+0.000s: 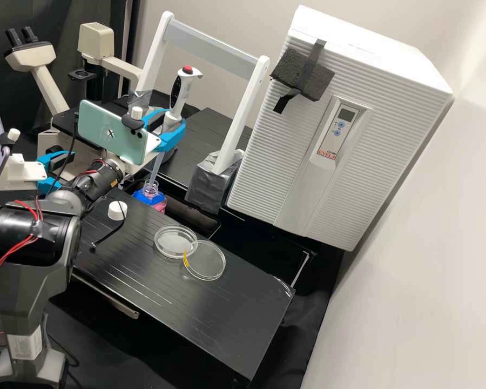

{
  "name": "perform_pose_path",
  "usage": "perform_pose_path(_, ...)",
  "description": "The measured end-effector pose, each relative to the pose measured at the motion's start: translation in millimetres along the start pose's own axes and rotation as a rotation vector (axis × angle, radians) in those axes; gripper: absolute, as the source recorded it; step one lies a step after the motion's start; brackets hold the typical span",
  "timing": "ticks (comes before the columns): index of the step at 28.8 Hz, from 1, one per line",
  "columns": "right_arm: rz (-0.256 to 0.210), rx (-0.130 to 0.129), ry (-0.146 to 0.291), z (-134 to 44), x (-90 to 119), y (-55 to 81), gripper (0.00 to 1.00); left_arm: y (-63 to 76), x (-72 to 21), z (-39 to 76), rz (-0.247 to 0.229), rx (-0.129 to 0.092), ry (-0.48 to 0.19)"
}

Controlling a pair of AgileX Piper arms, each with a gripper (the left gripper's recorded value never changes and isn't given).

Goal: Use the pipette

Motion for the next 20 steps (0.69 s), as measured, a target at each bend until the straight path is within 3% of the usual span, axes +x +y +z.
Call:
perform_pose_path(7, 0.053, 0.026, 0.025, -7.5, -2.0, 28.3, 0.00, -0.7, 0.1, 2.7, -0.003, 0.001, -0.009)
perform_pose_path(10, 0.072, 0.054, 0.043, -8.0, -5.0, 48.8, 0.00, -1.0, 0.2, 3.7, -0.003, -0.002, -0.013)
perform_pose_path(14, 0.100, 0.060, 0.063, -2.5, -16.8, 71.8, 0.00, -1.7, 0.3, 6.2, -0.006, -0.001, -0.022)
perform_pose_path(16, 0.102, 0.050, 0.074, 0.8, -24.5, 79.1, 0.00, -1.2, 0.7, 6.5, -0.004, -0.001, -0.023)
perform_pose_path(20, 0.106, 0.007, 0.080, 8.4, -39.8, 90.8, 0.00, -1.2, 0.7, 6.5, -0.004, -0.001, -0.023)
